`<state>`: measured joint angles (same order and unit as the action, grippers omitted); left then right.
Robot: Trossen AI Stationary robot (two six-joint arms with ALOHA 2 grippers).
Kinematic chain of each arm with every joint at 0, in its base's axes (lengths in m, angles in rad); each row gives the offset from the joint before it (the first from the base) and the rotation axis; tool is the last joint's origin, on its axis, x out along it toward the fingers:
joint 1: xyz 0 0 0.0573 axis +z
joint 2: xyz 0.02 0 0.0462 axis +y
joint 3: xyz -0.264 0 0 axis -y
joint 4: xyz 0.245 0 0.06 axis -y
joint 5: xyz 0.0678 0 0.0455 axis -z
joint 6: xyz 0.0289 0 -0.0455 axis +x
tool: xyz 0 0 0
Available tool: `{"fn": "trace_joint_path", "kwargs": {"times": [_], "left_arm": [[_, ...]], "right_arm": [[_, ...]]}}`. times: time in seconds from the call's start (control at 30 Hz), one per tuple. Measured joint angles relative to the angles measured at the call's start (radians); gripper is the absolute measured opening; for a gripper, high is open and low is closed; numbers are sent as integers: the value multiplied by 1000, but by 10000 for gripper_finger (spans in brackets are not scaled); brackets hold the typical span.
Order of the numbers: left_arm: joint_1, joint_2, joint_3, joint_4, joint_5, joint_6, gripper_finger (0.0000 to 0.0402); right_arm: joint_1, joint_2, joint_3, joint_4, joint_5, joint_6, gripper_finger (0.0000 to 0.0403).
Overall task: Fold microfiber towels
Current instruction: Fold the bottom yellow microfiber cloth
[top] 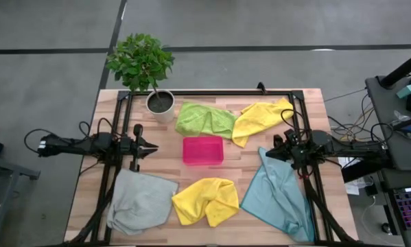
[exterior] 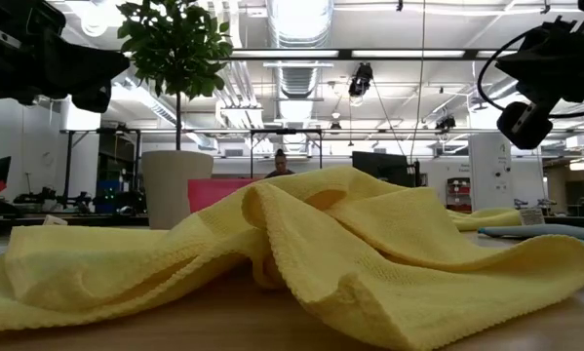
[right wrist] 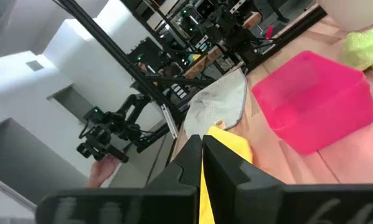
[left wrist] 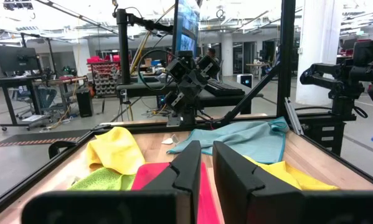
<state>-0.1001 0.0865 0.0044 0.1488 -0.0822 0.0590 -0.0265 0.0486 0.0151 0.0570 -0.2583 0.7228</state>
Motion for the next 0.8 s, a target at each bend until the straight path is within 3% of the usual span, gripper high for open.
{"fn": "trace_joint_path", "kwargs": {"times": [0.2, 0.4, 0.8], "left_arm": [[0, 0, 0, 16, 0, -11, 28], [0, -3, 0, 151, 0, -343, 28], [0, -2, 0, 410, 0, -496, 28]], "right_arm": [[0, 0, 0, 0, 0, -170, 9], [0, 0, 0, 2, 0, -124, 9], [0, 0, 0, 0, 1, -211, 9]]}}
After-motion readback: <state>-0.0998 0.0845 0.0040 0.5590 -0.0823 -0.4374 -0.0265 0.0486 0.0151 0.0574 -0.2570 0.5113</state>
